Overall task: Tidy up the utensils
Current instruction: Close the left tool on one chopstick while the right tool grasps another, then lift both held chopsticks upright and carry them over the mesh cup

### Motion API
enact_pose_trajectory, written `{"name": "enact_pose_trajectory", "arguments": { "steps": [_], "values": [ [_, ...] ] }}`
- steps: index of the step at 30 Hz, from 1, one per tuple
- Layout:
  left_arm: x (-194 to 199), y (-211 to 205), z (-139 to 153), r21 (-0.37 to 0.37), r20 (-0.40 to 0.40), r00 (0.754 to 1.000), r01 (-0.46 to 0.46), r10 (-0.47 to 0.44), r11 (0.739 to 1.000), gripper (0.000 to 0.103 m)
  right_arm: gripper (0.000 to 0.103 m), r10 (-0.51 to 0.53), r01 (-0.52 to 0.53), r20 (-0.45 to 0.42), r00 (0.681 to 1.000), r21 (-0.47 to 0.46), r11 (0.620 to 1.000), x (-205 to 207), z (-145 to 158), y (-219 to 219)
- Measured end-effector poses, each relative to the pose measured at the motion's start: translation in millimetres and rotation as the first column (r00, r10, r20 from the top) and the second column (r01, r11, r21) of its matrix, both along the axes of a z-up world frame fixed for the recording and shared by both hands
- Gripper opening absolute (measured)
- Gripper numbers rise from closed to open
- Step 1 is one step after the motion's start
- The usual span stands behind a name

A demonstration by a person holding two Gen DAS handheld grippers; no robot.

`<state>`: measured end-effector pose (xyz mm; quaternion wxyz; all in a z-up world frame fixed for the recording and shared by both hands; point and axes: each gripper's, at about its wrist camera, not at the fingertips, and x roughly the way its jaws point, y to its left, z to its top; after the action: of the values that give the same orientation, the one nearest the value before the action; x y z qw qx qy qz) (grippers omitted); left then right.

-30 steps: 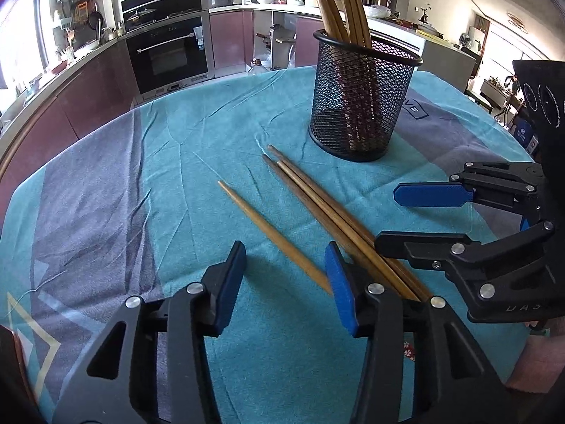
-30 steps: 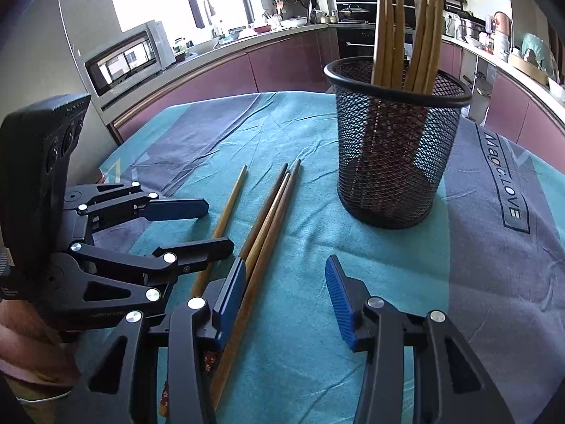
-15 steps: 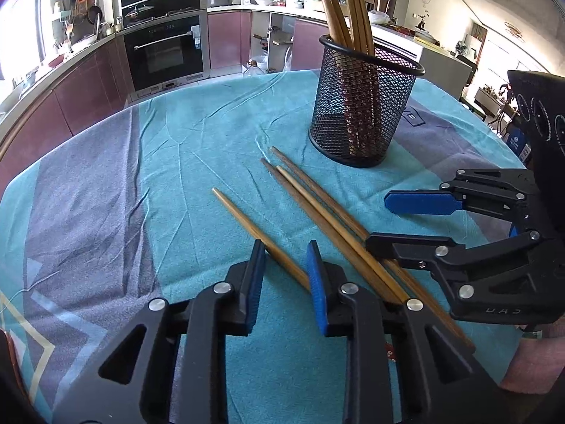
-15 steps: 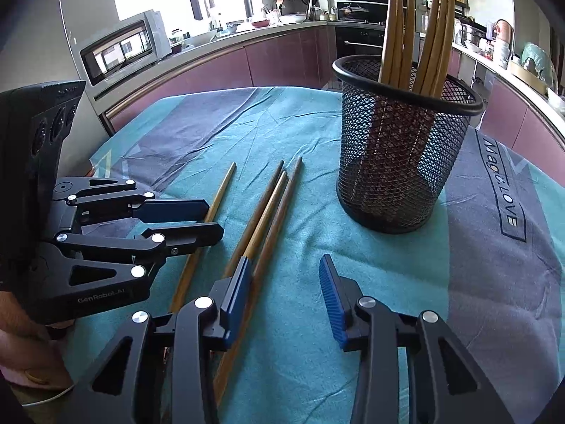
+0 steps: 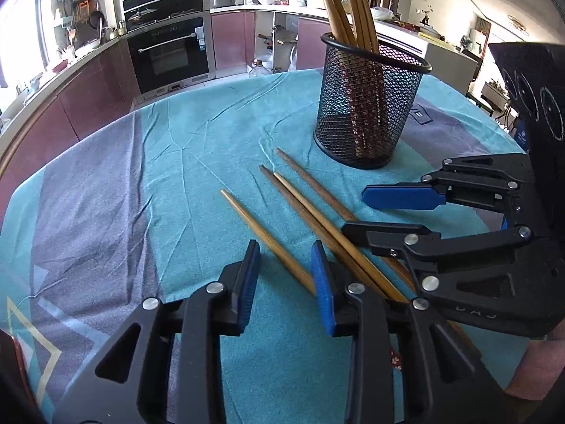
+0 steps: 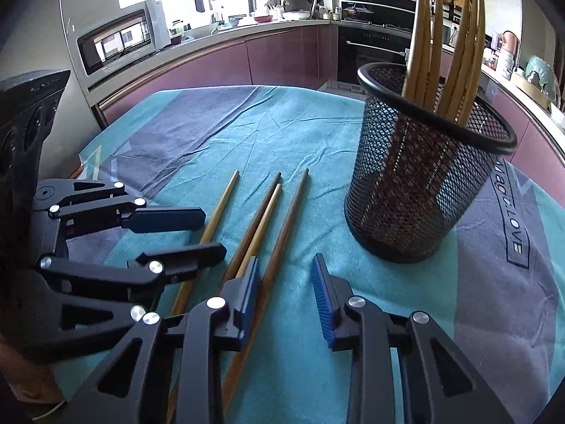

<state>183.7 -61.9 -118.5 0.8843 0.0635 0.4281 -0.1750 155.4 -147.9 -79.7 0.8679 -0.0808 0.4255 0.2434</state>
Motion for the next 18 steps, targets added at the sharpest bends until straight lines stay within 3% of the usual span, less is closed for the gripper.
{"name": "enact_pose_trajectory", "arguments": {
  "steps": [3, 6, 13, 18],
  "values": [
    [3.4, 0.9, -0.1, -0.015, -0.005, 1.000, -0.009, 0.009, 1.000, 0.029, 0.021, -0.004, 0.004, 0.000, 1.000, 0.006, 1.000, 4.8, -0.3, 1.9],
    [4.5, 1.6, 0.2, -0.013, -0.003, 1.000, -0.025, 0.025, 1.000, 0.021, 0.010, -0.006, 0.006, -0.007, 1.000, 0.021, 1.000, 6.7, -0.3, 1.6],
    [3.1, 7.0, 1.2, -0.061, -0.012, 0.998, -0.060, 0.059, 0.996, 0.008, 0.005, -0.016, 0.017, -0.025, 1.000, 0.055, 0.998, 6.2, 0.4, -4.4],
    [1.6, 10.5, 1.5, -0.073, -0.016, 0.997, -0.070, 0.069, 0.995, 0.007, 0.005, -0.021, 0.023, -0.030, 0.999, 0.080, 0.997, 2.3, 3.0, -12.1]
  ]
}}
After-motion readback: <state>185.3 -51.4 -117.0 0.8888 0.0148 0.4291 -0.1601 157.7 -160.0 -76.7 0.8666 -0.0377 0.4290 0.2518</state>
